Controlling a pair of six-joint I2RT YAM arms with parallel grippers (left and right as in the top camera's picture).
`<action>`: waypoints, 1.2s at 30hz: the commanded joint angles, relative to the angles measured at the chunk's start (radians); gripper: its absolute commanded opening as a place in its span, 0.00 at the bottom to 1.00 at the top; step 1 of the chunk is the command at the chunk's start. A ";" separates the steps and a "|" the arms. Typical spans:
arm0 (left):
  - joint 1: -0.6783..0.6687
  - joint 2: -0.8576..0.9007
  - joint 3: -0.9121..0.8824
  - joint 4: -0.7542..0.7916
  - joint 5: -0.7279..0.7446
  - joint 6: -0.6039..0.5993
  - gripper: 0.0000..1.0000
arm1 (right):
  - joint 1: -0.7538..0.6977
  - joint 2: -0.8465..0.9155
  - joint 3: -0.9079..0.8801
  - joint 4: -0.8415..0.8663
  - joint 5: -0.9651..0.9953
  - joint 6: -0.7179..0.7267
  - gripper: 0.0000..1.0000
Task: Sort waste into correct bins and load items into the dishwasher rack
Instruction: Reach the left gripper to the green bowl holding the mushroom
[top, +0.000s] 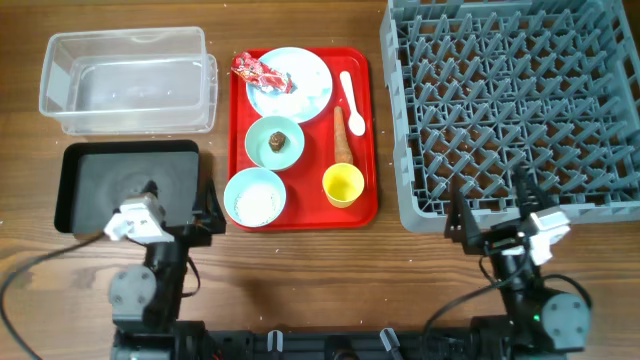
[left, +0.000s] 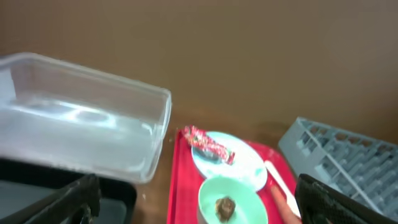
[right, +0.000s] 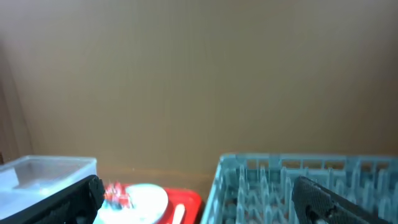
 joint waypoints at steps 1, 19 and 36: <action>-0.005 0.235 0.219 -0.077 0.022 0.061 1.00 | -0.004 0.122 0.159 -0.071 -0.021 -0.006 0.99; -0.301 1.344 1.131 -0.681 0.079 0.069 1.00 | -0.004 1.035 0.993 -0.896 -0.065 -0.101 1.00; -0.444 1.806 1.131 -0.487 0.018 -0.031 0.77 | -0.004 1.179 0.993 -0.971 -0.057 -0.058 0.82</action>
